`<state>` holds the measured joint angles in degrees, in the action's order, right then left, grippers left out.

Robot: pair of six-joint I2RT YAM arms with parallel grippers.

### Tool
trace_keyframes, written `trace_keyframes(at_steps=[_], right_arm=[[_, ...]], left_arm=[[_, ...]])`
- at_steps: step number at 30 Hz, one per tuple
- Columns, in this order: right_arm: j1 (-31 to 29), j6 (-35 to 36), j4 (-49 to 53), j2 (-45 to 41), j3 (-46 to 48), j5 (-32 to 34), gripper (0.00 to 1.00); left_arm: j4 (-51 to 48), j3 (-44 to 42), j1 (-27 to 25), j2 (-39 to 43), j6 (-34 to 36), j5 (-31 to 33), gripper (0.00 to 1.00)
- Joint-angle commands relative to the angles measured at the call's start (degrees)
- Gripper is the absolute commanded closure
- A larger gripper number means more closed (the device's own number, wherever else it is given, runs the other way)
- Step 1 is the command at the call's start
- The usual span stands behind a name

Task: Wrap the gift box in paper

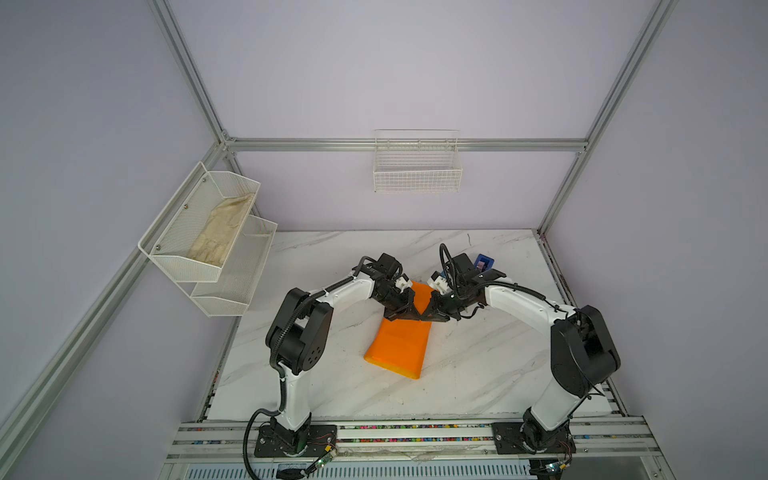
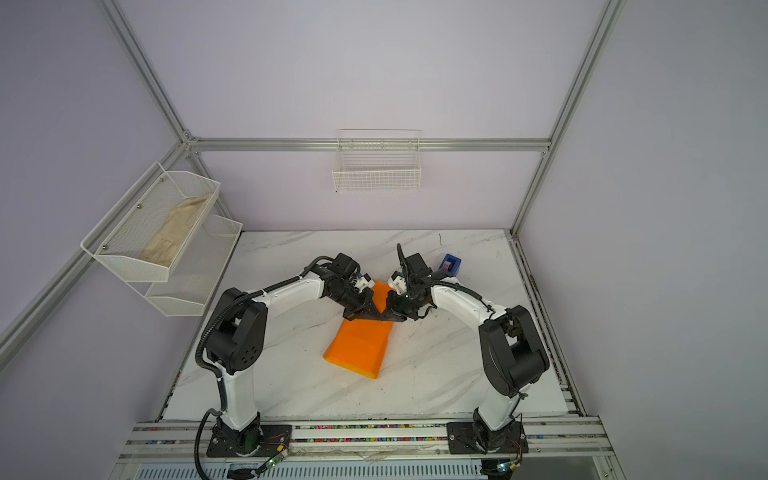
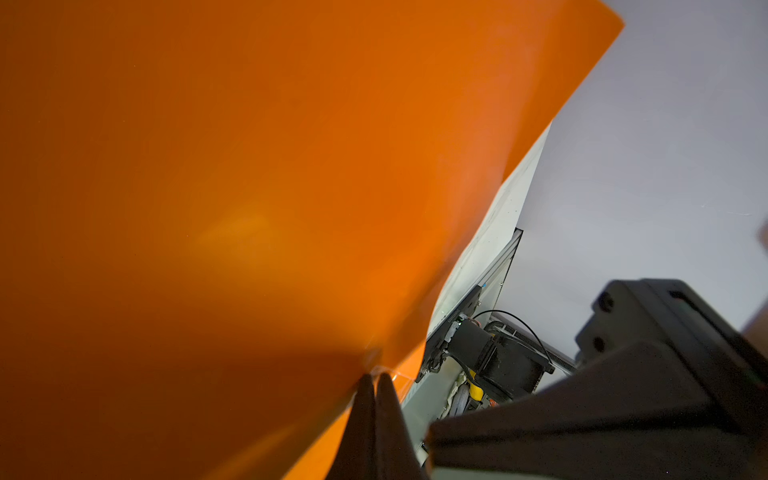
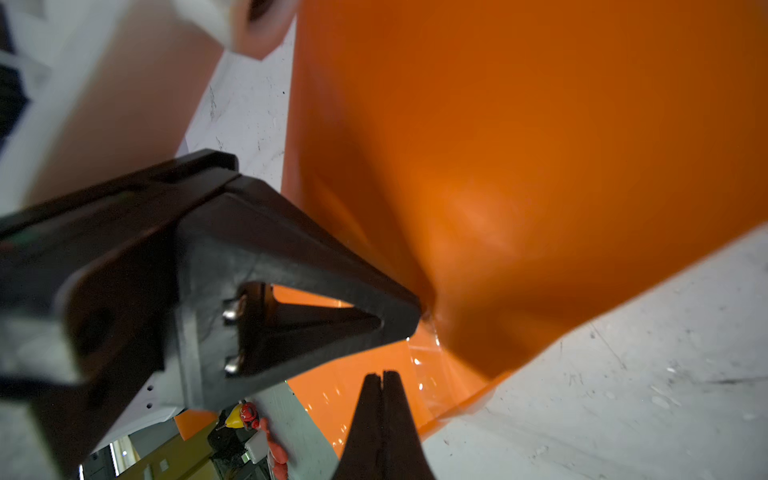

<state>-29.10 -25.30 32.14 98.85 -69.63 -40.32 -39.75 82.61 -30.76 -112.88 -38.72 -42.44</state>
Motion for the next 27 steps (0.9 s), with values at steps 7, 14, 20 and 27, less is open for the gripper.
trace_keyframes(at_steps=[7,14,20,27], right_arm=[[-0.6,2.0,3.6,-1.8,4.9,5.1,1.00],[-0.7,1.1,7.8,-9.4,9.4,8.8,1.00],[-1.0,-4.5,-0.8,-10.0,11.7,6.1,1.00],[-1.5,-7.8,-7.9,-7.1,13.3,5.5,1.00]], left_arm=[[-6.1,-2.4,0.3,-0.5,1.0,6.6,1.00],[-6.2,-2.3,0.3,-0.2,0.8,6.8,1.00],[-6.8,-1.8,0.3,-0.3,1.2,6.8,1.00],[-7.2,-1.8,0.3,-0.1,1.2,6.9,1.00]])
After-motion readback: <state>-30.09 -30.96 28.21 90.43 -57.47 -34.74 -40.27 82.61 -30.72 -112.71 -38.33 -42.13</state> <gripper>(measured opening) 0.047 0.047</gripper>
